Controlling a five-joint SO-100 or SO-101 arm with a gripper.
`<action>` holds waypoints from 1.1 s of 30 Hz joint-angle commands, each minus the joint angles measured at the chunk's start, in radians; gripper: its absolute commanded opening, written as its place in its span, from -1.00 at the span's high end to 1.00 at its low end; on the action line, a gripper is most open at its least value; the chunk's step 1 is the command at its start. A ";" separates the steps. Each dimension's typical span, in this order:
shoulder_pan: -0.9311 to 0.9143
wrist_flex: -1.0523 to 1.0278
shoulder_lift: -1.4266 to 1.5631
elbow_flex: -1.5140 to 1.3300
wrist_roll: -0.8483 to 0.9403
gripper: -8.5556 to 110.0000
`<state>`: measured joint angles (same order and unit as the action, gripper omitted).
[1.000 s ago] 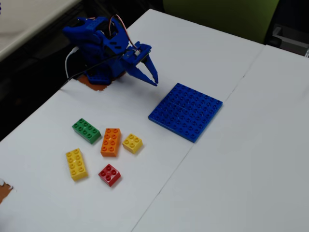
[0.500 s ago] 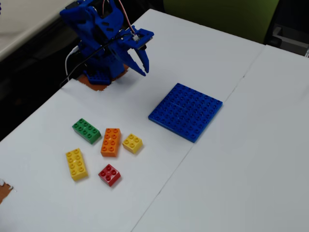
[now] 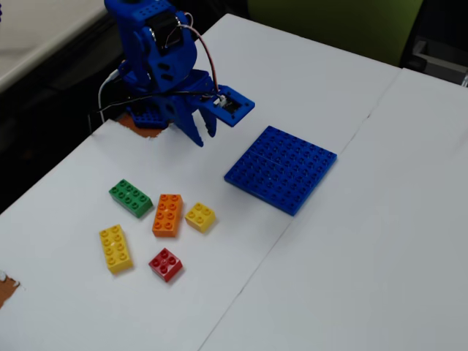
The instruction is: Pick up the 2x2 yellow block and go up the 8x8 blue block.
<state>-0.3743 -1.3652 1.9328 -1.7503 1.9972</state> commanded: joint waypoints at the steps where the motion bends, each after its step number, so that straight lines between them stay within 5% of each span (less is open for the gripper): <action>1: -0.052 0.044 -0.052 0.055 0.087 0.49; 8: -0.091 0.164 -0.153 0.066 0.129 0.44; 12: -0.092 -0.018 -0.305 0.341 0.112 0.44; 33: -0.298 -0.025 -0.833 0.782 0.336 0.37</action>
<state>-0.6657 -1.4082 1.0983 -1.0216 2.3270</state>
